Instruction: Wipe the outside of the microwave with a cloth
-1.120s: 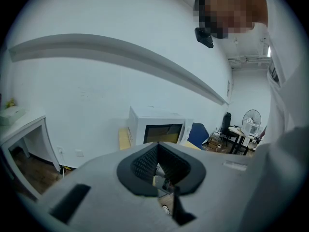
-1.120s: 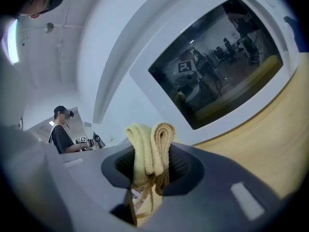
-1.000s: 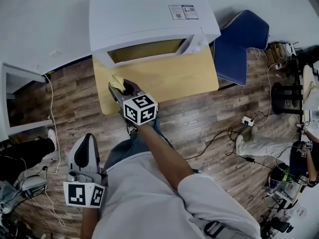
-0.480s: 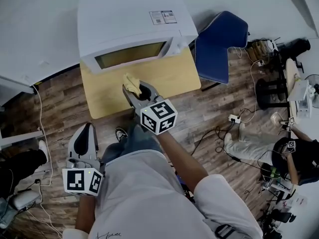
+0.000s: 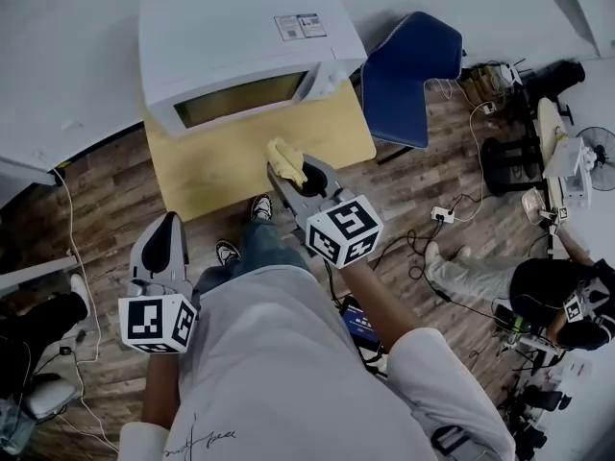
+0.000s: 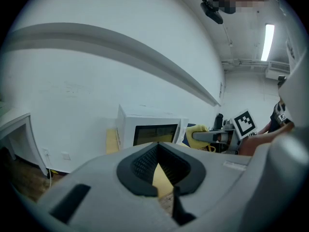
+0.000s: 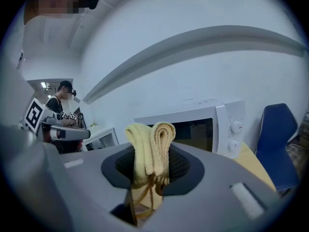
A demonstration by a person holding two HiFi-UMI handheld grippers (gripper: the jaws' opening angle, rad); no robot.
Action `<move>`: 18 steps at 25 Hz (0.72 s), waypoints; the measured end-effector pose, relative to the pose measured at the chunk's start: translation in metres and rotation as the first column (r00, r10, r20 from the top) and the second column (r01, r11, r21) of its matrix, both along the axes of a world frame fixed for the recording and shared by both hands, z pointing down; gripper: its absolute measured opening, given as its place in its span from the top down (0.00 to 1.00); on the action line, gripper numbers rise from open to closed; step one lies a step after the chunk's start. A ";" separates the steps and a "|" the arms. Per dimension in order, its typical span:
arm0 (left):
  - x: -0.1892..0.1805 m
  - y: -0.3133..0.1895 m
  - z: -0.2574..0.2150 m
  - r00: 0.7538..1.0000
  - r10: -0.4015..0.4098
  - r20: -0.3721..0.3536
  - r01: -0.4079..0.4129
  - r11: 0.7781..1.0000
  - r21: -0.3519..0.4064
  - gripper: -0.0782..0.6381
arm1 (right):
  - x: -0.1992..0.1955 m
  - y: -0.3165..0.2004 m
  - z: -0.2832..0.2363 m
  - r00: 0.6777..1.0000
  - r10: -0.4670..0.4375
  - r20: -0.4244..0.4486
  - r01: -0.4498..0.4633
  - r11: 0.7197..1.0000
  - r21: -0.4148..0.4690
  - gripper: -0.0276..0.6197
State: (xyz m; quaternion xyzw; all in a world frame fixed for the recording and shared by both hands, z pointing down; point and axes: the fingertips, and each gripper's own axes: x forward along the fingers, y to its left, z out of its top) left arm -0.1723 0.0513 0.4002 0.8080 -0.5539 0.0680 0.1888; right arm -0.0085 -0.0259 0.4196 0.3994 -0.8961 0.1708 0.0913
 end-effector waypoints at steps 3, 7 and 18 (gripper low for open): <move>0.004 -0.003 -0.004 1.000 0.008 -0.008 -0.008 1.000 0.016 0.90 | 0.014 0.004 -0.012 1.000 0.010 -0.010 -0.010 1.000 0.023 0.77; 0.001 -0.005 -0.007 1.000 0.015 0.012 -0.016 1.000 0.024 0.90 | 0.024 0.007 -0.024 1.000 0.012 -0.011 -0.012 0.999 0.044 0.77; -0.007 -0.012 -0.030 0.999 -0.049 -0.006 0.049 0.996 0.079 0.90 | 0.049 0.017 -0.054 0.999 0.025 -0.031 -0.023 0.998 0.055 0.78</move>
